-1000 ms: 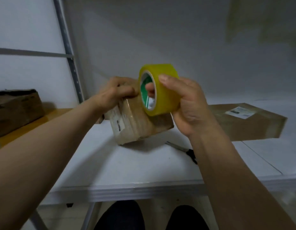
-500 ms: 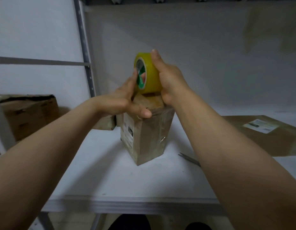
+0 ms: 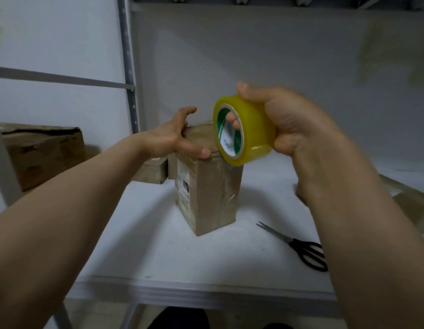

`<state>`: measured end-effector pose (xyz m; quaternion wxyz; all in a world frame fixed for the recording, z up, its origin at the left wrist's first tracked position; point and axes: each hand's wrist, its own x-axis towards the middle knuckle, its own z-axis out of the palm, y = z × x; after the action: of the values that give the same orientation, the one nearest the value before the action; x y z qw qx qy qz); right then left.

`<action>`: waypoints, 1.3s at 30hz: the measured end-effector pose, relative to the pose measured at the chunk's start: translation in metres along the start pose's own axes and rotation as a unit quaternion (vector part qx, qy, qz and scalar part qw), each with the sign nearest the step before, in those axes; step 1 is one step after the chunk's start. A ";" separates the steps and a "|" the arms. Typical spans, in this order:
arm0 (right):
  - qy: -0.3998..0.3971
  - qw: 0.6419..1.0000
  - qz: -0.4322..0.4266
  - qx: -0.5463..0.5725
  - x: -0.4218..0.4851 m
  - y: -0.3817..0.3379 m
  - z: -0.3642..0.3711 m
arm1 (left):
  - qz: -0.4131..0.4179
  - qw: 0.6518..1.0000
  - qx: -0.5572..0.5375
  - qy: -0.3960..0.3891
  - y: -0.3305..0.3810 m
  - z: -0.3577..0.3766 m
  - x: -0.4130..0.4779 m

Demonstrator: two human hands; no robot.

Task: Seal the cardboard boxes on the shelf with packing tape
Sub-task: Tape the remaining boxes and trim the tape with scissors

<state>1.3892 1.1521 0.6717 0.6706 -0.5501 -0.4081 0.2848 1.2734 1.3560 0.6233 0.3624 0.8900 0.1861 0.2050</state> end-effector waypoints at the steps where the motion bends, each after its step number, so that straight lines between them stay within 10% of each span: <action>1: 0.005 1.000 0.005 0.006 -0.005 0.007 -0.003 | -0.002 1.000 -0.001 0.002 0.001 0.000 0.000; 27: 0.013 0.992 0.070 -0.100 -0.008 0.137 0.013 | 0.115 0.986 0.112 0.046 -0.002 0.026 0.013; 31: 0.212 0.879 -0.140 -0.404 0.008 0.106 -0.002 | 0.106 0.990 0.074 0.062 -0.011 0.029 0.010; 36: 0.097 0.807 -0.167 -0.558 0.061 0.100 0.009 | 0.054 0.990 -0.127 0.041 -0.010 0.037 0.013; 39: 0.095 0.808 -0.154 -0.560 0.070 0.107 0.010 | -0.001 0.987 -0.036 0.158 -0.012 0.064 0.006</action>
<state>1.4231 1.2405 0.5847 0.3167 -0.7843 -0.5106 -0.1543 1.3080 1.3303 0.5737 0.3608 0.8326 0.2338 0.3492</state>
